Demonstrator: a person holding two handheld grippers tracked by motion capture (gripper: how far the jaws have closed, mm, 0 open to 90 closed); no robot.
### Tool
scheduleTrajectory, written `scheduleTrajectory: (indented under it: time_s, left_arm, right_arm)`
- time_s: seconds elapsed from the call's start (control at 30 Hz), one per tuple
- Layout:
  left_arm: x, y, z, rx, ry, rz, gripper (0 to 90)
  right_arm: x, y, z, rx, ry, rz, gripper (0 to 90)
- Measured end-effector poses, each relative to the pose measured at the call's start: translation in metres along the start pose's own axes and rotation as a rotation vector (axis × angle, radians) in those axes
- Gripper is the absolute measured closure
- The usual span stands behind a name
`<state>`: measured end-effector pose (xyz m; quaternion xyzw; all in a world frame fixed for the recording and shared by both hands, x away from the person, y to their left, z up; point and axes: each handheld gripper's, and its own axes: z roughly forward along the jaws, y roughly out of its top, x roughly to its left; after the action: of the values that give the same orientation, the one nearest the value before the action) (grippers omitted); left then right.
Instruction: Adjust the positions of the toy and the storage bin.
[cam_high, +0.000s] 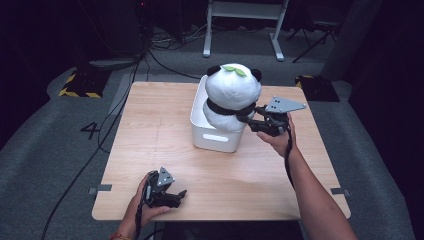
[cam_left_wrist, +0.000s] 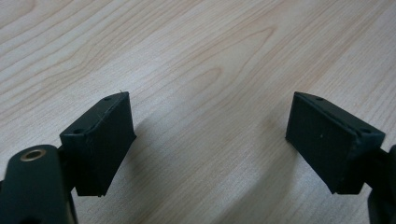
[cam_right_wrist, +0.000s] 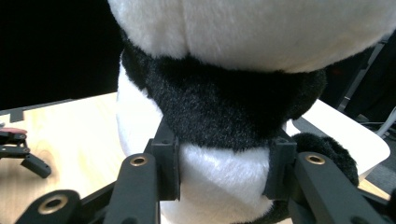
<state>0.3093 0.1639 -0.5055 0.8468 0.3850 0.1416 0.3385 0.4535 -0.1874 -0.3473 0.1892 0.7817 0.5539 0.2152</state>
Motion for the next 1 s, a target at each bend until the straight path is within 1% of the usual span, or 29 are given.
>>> scheduleTrajectory:
  time_s: [0.03, 0.07, 0.1, 0.17, 0.27, 0.3, 0.37, 0.47, 0.5, 0.57, 0.63, 0.73, 0.77, 0.83, 0.97, 1.0]
  left_arm:
    - [0.0, 0.0, 0.0, 0.0, 0.005, 0.002, 15.3]
    - [0.0, 0.0, 0.0, -0.004, -0.001, -0.001, 15.3]
    - [0.0, 0.0, 0.0, 0.0, 0.0, 0.0, 15.3]
    - [0.0, 0.0, 0.0, -0.001, 0.006, 0.004, 15.3]
    - [0.0, 0.0, 0.0, 0.002, 0.002, 0.0, 15.3]
    - [0.0, 0.0, 0.0, 0.003, -0.009, -0.003, 15.4]
    - [-0.001, 0.0, 0.0, 0.003, -0.01, -0.003, 15.4]
    - [-0.001, 0.0, 0.0, 0.003, -0.01, -0.003, 15.4]
    - [-0.001, 0.0, 0.0, 0.003, -0.01, -0.002, 15.4]
    - [-0.001, 0.0, 0.0, 0.004, -0.011, -0.002, 15.4]
    - [-0.001, 0.0, 0.0, 0.004, -0.011, -0.002, 15.4]
    - [-0.001, 0.0, 0.0, 0.004, -0.011, -0.002, 15.3]
    - [-0.001, 0.0, 0.0, 0.004, -0.011, -0.002, 15.4]
    - [-0.001, 0.0, 0.0, 0.004, -0.011, -0.003, 15.3]
    - [-0.001, 0.0, 0.0, 0.002, -0.01, -0.004, 15.4]
    - [-0.001, 0.0, 0.0, 0.002, -0.01, -0.004, 15.4]
  right_arm:
    - [0.0, 0.001, 0.002, 0.0, 0.0, -0.004, 58.3]
    - [0.001, 0.002, 0.003, 0.007, 0.001, 0.002, 58.4]
    - [0.0, 0.002, 0.005, 0.002, 0.003, -0.008, 58.4]
    - [0.0, 0.003, 0.01, -0.001, 0.008, -0.007, 58.3]
    - [0.001, 0.003, 0.018, 0.026, 0.002, 0.006, 58.0]
    - [0.001, 0.002, 0.02, 0.03, 0.005, 0.007, 57.8]
    - [0.001, 0.0, 0.023, 0.043, 0.009, 0.01, 57.3]
    - [-0.004, -0.005, 0.027, 0.045, 0.013, 0.046, 56.3]
    - [-0.005, -0.006, 0.028, 0.052, 0.016, 0.053, 55.8]
    - [-0.006, -0.01, 0.032, 0.087, 0.009, 0.046, 55.2]
    - [-0.006, -0.013, 0.037, 0.119, 0.001, 0.041, 53.0]
    - [-0.006, -0.015, 0.039, 0.121, 0.013, 0.057, 50.8]
    - [-0.005, -0.016, 0.04, 0.132, 0.015, 0.068, 48.5]
    - [-0.006, -0.018, 0.043, 0.168, 0.005, 0.063, 46.3]
    - [-0.007, -0.021, 0.047, 0.186, 0.008, 0.094, 41.3]
    - [-0.007, -0.022, 0.047, 0.185, 0.005, 0.11, 40.6]
